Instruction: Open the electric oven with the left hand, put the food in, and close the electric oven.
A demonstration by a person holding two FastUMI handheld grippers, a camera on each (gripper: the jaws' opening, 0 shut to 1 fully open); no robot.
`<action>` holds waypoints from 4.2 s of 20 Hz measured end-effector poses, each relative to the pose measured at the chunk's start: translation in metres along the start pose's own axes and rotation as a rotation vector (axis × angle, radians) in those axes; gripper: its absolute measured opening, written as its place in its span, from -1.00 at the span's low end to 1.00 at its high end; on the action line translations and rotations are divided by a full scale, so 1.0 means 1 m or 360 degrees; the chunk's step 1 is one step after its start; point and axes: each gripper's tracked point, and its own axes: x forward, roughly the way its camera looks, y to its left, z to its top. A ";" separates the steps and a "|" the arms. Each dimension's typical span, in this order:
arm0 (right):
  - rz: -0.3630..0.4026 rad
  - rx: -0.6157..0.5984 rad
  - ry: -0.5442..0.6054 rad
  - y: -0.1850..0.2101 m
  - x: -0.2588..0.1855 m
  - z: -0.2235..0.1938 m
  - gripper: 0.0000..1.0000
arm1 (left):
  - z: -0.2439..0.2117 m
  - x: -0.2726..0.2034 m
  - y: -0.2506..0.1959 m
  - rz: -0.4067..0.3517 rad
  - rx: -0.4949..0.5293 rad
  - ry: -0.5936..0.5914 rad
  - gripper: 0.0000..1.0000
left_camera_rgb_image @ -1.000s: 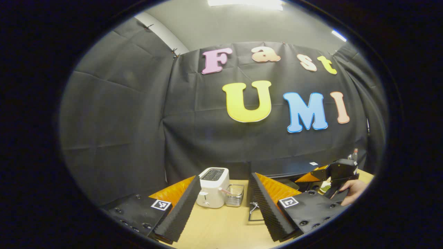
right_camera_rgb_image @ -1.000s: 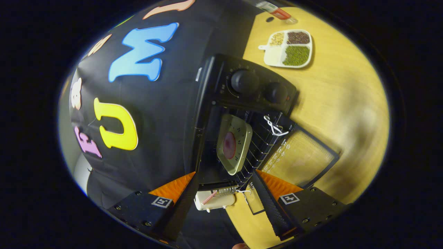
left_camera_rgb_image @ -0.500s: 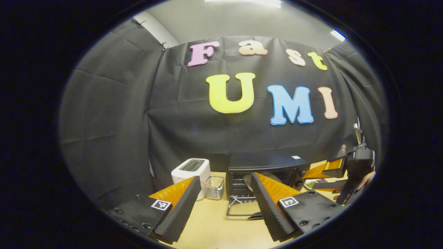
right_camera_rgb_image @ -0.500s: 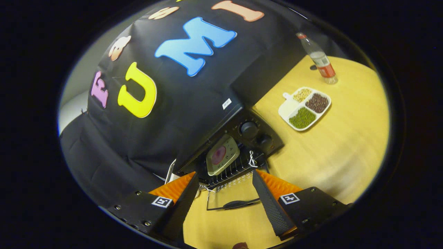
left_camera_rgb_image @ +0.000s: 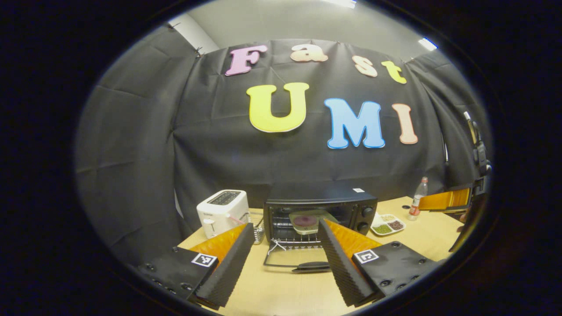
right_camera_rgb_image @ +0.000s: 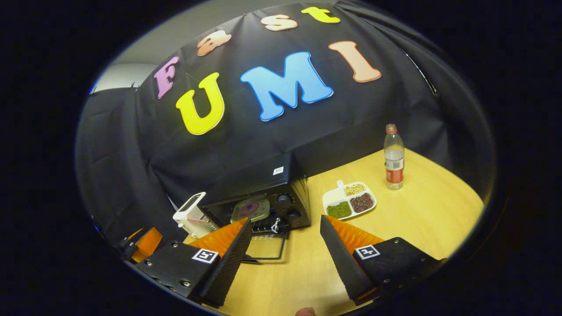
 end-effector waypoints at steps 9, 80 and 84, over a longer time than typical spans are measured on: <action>-0.0292 -0.0540 -0.0323 -0.066 -0.075 0.037 0.94 | -0.062 0.016 -0.029 -0.0109 0.0005 0.0200 1.00; -0.0560 -0.0427 -0.0331 -0.080 -0.088 0.045 0.96 | -0.008 0.145 -0.089 -0.0272 0.0034 0.0072 0.93; -0.0437 -0.0495 -0.0343 -0.078 -0.106 0.053 0.96 | 0.053 0.086 -0.104 -0.0232 -0.0011 -0.0140 1.00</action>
